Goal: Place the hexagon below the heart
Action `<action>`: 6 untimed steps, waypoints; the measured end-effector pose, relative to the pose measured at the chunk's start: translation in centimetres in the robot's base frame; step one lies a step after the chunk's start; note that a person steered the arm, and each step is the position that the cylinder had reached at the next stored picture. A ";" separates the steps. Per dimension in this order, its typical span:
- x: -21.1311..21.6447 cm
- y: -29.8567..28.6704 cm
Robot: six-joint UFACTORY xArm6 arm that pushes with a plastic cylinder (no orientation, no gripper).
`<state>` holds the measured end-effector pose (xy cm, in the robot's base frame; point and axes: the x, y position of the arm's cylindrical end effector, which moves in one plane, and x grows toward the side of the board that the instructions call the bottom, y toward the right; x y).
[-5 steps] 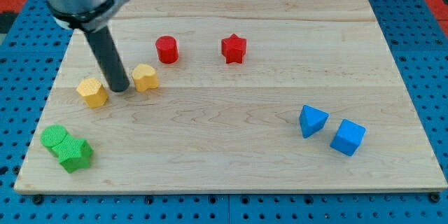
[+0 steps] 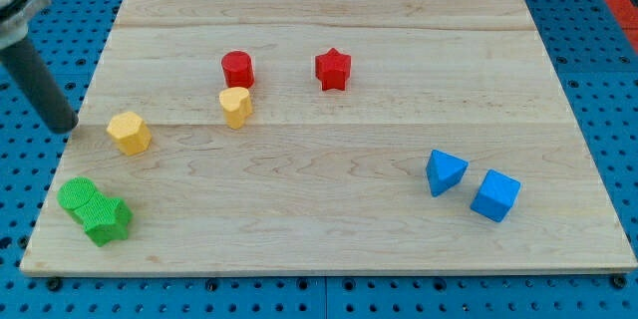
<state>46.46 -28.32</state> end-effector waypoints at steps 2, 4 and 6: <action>0.0 4.6; -1.1 7.9; -0.6 13.7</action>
